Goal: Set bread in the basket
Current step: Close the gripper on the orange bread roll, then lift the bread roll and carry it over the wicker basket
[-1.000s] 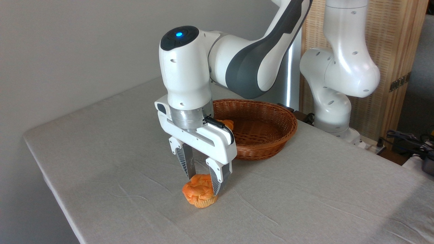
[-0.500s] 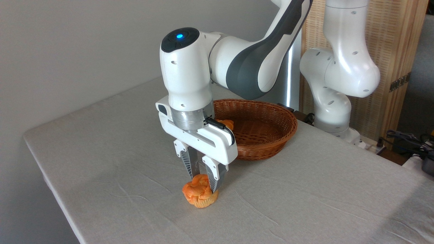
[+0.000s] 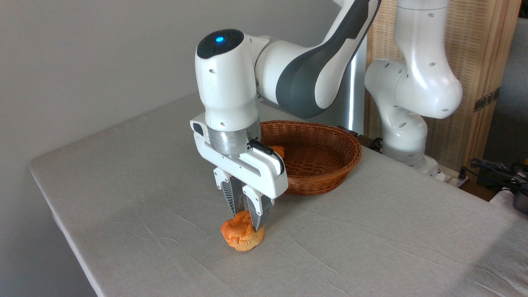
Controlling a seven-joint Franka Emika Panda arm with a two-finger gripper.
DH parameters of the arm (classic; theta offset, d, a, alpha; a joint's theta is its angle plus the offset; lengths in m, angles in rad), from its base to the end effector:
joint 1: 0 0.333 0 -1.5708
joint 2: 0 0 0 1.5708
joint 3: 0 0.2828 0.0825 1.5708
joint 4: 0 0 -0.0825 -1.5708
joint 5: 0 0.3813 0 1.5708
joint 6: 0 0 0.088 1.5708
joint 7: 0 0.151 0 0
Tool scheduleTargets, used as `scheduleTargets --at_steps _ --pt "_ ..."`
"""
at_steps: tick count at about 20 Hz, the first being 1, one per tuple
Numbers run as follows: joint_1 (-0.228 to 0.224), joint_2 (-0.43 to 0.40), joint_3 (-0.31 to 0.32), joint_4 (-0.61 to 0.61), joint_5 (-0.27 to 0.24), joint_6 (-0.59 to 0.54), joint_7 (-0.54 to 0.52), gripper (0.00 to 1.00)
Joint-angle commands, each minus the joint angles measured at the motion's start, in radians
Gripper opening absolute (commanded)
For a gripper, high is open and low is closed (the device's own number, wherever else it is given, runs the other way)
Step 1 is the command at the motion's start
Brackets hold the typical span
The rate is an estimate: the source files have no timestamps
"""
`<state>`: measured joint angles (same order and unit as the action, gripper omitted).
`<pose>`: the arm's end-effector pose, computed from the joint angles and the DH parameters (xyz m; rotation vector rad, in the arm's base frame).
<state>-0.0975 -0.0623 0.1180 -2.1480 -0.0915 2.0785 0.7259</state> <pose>0.5244 0.0026 0.3529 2.8920 -0.9919 0.0375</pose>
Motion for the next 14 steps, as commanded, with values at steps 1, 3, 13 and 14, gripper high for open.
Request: scheduleTargets --at_steps 1,3,13,14 --pt "-0.004 -0.05 0.014 0.011 -0.004 -0.018 0.021 0.24" --pt "-0.004 -0.057 0.015 0.028 -0.004 -0.021 0.018 0.24" --pt "-0.16 -0.448 0.139 -0.063 -0.002 -0.514 0.046 0.28" --pt "-0.2 -0.485 0.164 -0.103 -0.001 -0.546 0.046 0.29"
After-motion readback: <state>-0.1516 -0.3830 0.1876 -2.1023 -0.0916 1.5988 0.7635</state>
